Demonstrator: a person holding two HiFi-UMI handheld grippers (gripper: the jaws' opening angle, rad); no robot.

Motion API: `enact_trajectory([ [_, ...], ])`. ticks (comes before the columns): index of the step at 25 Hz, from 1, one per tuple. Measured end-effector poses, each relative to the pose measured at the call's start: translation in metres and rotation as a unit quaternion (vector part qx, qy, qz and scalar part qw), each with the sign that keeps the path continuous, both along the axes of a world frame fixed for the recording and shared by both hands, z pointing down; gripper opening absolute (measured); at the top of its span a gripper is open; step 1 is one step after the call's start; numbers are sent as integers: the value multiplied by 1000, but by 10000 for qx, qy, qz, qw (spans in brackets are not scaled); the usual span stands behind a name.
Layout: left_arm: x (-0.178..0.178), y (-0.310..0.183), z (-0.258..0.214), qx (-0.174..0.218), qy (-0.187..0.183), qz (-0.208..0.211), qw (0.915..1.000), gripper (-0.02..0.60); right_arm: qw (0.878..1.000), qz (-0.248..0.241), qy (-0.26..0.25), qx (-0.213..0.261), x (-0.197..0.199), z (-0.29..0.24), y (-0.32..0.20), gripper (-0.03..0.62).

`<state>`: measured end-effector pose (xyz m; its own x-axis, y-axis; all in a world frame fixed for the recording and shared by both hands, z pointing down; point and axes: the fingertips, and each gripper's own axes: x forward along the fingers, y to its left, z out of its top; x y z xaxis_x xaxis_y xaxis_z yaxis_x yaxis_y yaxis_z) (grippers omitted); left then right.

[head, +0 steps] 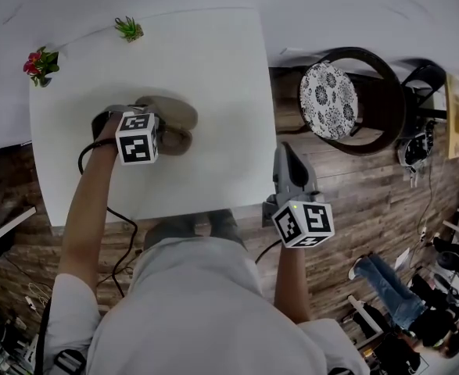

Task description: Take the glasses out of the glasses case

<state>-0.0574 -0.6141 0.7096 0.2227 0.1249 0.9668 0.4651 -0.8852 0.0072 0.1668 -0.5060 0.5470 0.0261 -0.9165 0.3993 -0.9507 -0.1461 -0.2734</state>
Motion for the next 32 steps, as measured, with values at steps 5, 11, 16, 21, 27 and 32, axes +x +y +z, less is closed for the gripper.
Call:
enact_trajectory([
  [5, 0, -1, 1, 99, 28, 99, 9999, 35, 10000, 34, 17, 16, -3, -2, 2, 3],
  [11, -3, 3, -2, 193, 32, 171, 9997, 25, 10000, 63, 9, 51, -1, -6, 6, 3],
  [16, -2, 2, -14, 348, 203, 24, 9992, 25, 9999, 5, 26, 119, -5, -9, 8, 3],
  [21, 2, -6, -43, 294, 747, -736, 9941, 23, 9998, -81, -23, 202, -10, -14, 11, 3],
  [27, 0, -13, -83, 511, 1456, -1583, 9753, 23, 9991, -203, -69, 375, -14, -26, 18, 3],
  [32, -5, -15, -125, 739, 2187, -2432, 9421, 23, 9976, -367, -148, 565, -22, -40, 25, 3],
])
